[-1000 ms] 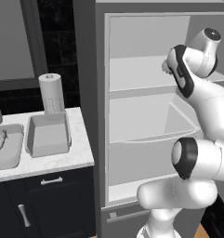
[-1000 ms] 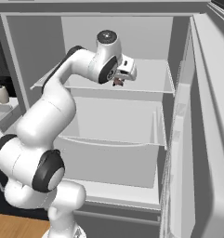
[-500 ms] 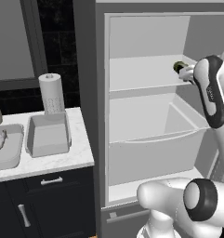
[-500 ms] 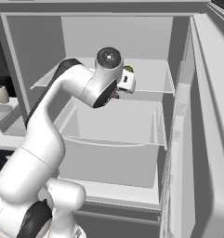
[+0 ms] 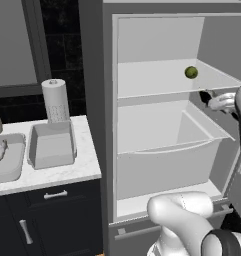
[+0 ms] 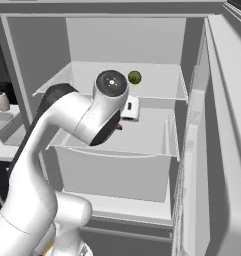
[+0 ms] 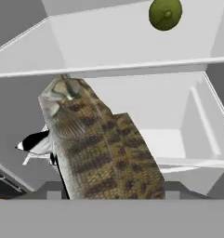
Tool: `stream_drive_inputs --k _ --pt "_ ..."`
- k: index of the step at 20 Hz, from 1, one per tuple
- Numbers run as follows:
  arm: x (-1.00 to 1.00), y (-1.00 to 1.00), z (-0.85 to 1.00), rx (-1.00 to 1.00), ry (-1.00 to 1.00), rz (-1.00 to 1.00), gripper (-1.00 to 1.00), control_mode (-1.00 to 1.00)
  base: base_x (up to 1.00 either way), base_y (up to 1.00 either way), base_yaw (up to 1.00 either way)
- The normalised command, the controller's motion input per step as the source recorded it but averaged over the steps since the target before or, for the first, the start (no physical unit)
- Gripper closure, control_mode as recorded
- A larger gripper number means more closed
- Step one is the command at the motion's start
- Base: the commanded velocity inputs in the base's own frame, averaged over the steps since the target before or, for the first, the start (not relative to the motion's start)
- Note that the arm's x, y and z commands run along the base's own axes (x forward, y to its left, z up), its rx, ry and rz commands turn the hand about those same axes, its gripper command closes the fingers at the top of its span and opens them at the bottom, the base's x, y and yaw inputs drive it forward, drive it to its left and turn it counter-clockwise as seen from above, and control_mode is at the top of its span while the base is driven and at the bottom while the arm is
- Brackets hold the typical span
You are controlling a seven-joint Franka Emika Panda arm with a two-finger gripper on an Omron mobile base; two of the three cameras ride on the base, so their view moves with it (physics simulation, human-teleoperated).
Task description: Place one lime and one fish in each tupperware on the nearby counter, to pack two identical lunches.
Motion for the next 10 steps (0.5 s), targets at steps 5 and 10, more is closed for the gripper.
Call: stream_drive_inputs --k 5,10 --pt "-1.00 0.80 -1.00 -0.35 0.06 0.25 1.00 -1.00 0.00 0.00 0.00" --pt "0.00 0.00 0.00 0.00 0.00 0.00 1.00 1.00 -1.00 0.96 0.35"
